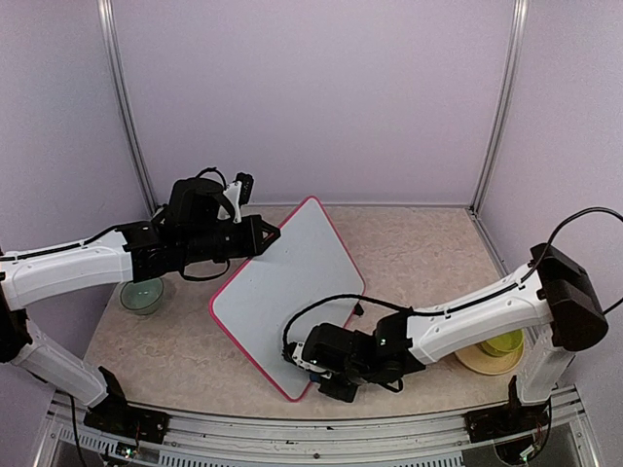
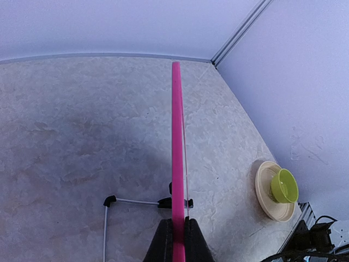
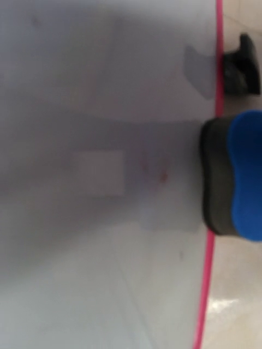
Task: Erase the whiteboard
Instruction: Erase the whiteboard at the center of the board.
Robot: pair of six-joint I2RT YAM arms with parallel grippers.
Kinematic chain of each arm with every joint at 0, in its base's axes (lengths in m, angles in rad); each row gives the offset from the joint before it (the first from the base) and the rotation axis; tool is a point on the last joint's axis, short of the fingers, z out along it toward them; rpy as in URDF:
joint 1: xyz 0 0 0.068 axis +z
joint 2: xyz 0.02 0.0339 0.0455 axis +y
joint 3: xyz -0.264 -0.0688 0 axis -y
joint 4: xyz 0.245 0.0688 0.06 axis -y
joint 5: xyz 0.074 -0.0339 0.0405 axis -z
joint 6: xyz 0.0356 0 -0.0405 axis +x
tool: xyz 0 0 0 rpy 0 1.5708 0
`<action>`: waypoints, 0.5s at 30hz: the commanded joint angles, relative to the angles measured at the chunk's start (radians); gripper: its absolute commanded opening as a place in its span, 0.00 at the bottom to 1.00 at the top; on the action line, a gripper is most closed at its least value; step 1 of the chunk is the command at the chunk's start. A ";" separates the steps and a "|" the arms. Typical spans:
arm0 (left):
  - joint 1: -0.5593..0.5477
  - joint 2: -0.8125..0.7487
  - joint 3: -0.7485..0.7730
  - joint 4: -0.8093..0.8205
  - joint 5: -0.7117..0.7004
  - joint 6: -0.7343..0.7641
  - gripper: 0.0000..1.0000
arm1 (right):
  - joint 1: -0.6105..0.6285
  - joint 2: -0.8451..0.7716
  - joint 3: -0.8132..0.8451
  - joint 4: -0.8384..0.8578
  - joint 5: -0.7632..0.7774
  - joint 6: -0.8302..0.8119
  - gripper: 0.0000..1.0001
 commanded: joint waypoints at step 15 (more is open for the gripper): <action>-0.033 0.029 0.005 -0.099 0.056 -0.002 0.00 | 0.005 -0.140 -0.150 0.642 -0.185 -0.071 0.00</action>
